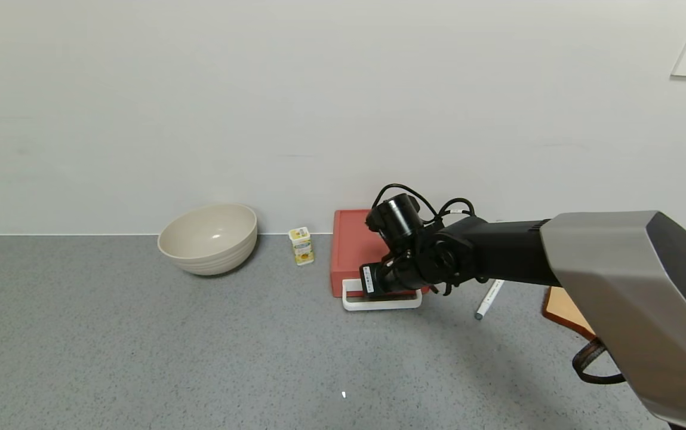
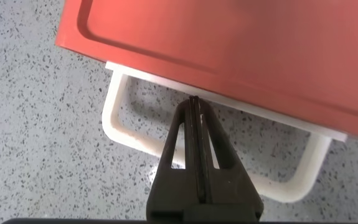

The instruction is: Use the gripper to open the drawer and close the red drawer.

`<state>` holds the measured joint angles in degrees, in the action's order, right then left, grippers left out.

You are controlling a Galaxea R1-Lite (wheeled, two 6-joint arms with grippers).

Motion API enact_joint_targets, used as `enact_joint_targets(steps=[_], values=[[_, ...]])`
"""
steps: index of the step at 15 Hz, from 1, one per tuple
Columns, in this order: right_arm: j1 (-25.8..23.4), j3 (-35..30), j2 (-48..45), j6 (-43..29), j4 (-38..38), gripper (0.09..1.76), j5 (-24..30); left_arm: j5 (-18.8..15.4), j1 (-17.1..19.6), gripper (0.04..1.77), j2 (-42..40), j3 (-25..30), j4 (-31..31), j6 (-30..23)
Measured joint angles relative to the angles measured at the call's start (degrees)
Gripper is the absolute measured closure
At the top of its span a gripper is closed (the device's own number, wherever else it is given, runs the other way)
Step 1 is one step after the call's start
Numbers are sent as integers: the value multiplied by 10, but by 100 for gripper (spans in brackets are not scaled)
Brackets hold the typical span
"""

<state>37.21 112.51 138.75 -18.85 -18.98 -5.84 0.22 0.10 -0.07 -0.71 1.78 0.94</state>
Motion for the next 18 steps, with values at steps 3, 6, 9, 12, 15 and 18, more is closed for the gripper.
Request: enact_joint_targets(steps=[3, 6, 9, 12, 15, 18], values=[[6, -5, -21, -1, -36, 173, 3, 0, 0, 9, 0, 0, 0, 0], [11, -8, -53, 1, -94, 173, 4, 0, 0, 9, 0, 0, 0, 0], [14, -41, -104, 41, -108, 173, 9, 0, 0, 9, 0, 0, 0, 0], [7, -106, -172, 89, -97, 166, 34, 0, 0, 9, 0, 0, 0, 0], [-11, -189, -244, 130, -46, 118, 61, 0, 0, 9, 0, 0, 0, 0], [-33, -273, -309, 149, 2, 85, 87, 0, 0, 9, 0, 0, 0, 0]])
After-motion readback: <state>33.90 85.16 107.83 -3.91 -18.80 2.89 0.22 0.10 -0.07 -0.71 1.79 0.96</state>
